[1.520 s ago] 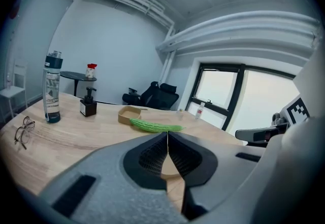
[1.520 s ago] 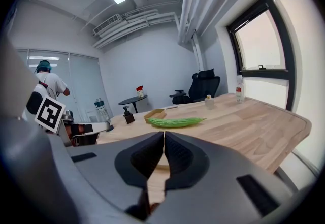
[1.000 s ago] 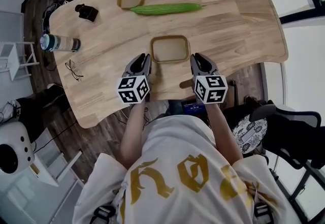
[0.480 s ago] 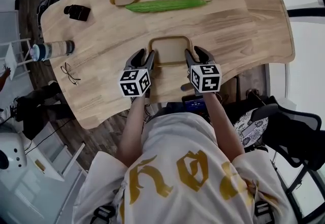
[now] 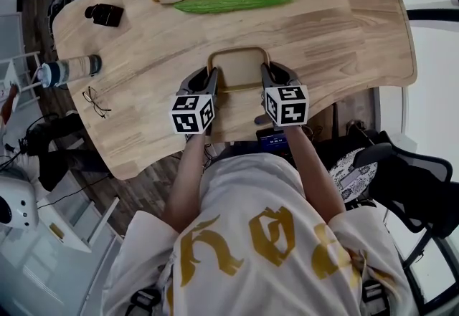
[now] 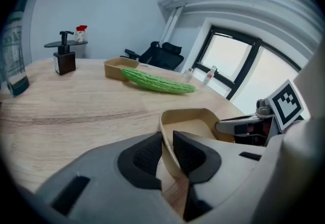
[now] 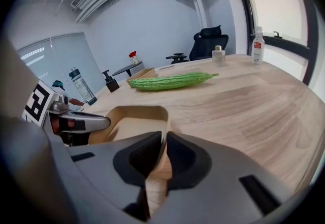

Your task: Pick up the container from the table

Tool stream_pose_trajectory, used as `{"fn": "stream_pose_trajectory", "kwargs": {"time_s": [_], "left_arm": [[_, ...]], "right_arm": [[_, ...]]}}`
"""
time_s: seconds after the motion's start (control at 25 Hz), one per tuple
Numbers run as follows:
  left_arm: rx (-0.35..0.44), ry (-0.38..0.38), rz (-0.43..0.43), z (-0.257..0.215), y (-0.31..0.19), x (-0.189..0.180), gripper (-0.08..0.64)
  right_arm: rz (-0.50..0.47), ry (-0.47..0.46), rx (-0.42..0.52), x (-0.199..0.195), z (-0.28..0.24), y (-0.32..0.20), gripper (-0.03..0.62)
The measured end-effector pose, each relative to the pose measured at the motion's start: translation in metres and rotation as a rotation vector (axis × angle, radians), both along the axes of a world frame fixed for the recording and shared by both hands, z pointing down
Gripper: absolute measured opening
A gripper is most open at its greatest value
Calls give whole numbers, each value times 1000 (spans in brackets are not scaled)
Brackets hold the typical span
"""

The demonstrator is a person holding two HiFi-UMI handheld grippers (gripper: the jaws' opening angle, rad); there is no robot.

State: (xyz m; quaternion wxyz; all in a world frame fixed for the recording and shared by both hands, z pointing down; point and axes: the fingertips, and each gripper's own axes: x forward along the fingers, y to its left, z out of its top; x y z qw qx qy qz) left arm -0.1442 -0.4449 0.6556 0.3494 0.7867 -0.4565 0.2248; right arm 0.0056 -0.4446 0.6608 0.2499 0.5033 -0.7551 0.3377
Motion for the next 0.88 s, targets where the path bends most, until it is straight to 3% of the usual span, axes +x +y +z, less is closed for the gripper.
{"fn": "stream_pose_trajectory", "kwargs": {"time_s": [0.56,0.88], "left_arm": [[-7,6,-24,-8,5,-3,52],[66,29,-15,-48,13,-5,52]], "right_arm": [[6,2,5,-2,-8,14,37],[8,14,71,-4,-46,20,37]]}}
